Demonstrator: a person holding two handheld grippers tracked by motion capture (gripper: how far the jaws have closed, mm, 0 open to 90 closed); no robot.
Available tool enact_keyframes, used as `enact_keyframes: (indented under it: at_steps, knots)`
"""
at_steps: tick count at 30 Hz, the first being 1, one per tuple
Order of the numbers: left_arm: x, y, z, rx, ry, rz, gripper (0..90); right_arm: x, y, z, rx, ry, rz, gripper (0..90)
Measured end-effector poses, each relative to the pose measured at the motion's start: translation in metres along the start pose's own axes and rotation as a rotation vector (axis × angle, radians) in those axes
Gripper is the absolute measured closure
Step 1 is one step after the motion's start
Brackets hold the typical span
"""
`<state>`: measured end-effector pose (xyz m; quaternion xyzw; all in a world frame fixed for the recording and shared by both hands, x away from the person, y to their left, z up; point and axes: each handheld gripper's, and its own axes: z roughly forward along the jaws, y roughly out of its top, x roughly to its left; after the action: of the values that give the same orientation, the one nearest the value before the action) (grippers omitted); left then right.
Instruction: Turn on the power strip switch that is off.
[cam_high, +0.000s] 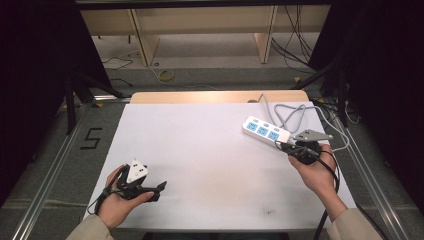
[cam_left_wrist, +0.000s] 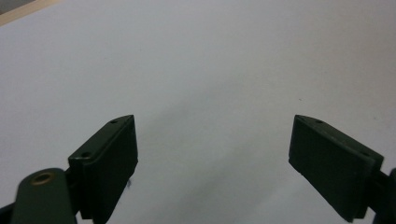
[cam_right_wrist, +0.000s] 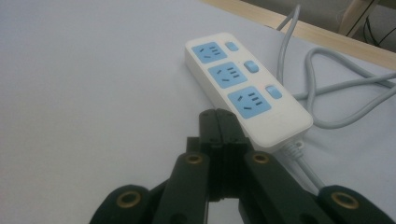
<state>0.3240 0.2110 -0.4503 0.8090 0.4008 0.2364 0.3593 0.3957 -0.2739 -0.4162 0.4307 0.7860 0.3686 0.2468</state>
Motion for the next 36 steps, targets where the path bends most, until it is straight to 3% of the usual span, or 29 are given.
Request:
enact_keyframes:
  at_steps: [36]
  knots:
    - [0.000,0.000,0.001,0.006,-0.007,0.012,15.2,-0.015,0.018,0.030,0.029,-0.024,0.013,90.0]
